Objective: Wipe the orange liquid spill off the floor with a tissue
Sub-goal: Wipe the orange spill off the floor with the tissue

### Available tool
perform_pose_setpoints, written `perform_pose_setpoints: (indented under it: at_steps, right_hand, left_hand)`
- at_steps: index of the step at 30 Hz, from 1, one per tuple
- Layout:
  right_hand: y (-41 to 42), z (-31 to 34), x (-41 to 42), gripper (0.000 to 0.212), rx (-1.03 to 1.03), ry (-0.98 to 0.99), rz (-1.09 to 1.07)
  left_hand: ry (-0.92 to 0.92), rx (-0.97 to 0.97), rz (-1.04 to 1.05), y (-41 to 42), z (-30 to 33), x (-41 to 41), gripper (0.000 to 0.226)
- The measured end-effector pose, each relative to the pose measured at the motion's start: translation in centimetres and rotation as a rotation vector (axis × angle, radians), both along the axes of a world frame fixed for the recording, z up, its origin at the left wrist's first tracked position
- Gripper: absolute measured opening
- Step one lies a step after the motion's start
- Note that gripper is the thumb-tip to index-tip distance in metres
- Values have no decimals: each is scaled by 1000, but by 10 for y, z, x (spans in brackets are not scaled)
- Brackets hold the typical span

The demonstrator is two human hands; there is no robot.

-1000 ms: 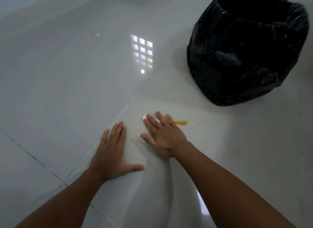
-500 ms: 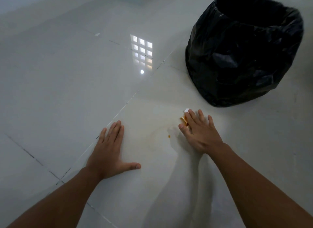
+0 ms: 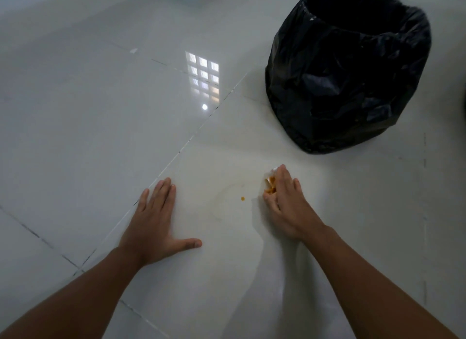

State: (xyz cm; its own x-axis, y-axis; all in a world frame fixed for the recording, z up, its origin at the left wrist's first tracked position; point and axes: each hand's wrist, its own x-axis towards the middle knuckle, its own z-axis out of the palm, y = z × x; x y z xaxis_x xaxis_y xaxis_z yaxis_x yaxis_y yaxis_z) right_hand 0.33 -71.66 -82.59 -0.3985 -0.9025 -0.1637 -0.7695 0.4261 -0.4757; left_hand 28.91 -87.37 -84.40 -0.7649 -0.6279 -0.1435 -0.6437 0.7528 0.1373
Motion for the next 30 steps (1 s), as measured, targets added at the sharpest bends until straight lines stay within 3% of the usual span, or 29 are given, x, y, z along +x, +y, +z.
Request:
perform_pose_setpoints:
  at_steps: [4,20,25,30]
  right_hand:
    - [-21,-8,13,75,120,85,59]
    - [-44,2,48,59,9,4,319]
    - [-40,-5,51,62,61,98,254]
    - [-53,-5,71,65,48,127,421]
  left_hand:
    - [0,-2,-3,-1,0,3,142]
    - [-27,-12,-36,0,3,1,144]
    - [-24,-14,-33,-1,2,2,145]
    - [-11,-9,-27,0,2,2,144]
